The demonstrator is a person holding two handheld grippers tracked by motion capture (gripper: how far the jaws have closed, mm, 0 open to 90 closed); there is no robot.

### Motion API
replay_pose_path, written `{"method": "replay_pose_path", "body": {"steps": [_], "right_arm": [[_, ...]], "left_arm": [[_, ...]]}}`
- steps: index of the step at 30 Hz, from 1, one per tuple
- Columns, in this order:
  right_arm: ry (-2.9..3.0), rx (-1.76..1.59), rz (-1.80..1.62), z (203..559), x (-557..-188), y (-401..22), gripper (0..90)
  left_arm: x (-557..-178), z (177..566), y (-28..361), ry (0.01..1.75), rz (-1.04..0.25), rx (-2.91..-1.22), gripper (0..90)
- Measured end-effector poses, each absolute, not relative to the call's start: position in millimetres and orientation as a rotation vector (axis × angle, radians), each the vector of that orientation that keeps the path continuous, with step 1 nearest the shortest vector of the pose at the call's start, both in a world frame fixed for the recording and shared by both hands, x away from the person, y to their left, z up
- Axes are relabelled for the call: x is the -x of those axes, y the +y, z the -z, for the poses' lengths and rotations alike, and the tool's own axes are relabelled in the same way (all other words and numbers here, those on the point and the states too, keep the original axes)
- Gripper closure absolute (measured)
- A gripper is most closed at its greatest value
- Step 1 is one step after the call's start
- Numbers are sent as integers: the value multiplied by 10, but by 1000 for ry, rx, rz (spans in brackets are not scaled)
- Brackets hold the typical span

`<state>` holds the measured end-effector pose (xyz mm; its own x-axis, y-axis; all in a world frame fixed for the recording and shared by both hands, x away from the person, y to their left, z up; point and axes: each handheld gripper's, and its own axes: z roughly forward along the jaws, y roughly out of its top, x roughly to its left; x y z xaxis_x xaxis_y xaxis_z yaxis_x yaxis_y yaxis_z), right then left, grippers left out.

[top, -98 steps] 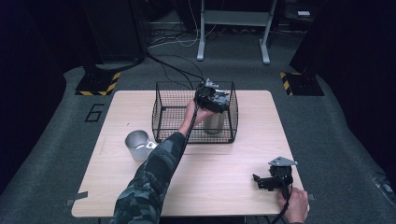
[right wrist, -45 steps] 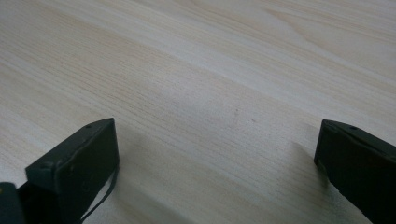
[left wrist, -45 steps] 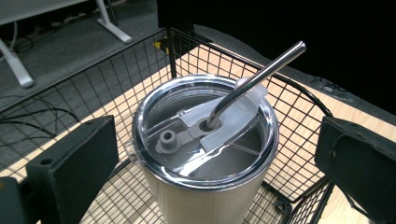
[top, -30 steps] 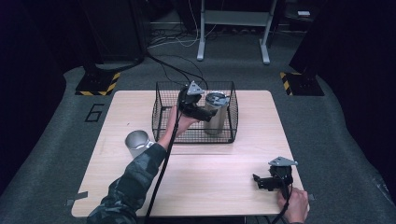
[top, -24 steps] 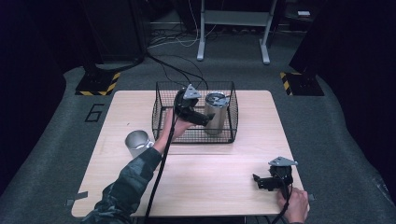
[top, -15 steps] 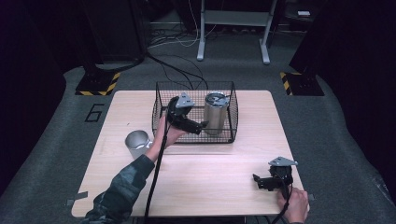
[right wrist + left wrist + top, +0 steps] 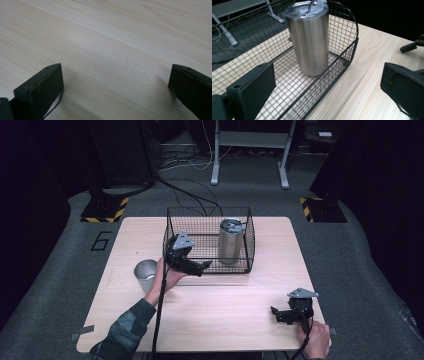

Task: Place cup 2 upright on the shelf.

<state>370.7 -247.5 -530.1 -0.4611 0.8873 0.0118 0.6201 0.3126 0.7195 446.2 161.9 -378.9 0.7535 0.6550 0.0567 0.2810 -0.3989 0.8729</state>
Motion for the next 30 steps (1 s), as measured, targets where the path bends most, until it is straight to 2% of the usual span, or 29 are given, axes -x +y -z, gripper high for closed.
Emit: {"method": "replay_pose_path", "body": {"steps": [13,30], "right_arm": [[2198,-1343,-943,5301,-3707,-2474,0],[2196,-1343,-943,5301,-3707,-2473,0]], "left_arm": [[-4131,3929,1988,738,-576,-2005,1],[-4008,4108,2822,943,-661,-1899,0]]}}
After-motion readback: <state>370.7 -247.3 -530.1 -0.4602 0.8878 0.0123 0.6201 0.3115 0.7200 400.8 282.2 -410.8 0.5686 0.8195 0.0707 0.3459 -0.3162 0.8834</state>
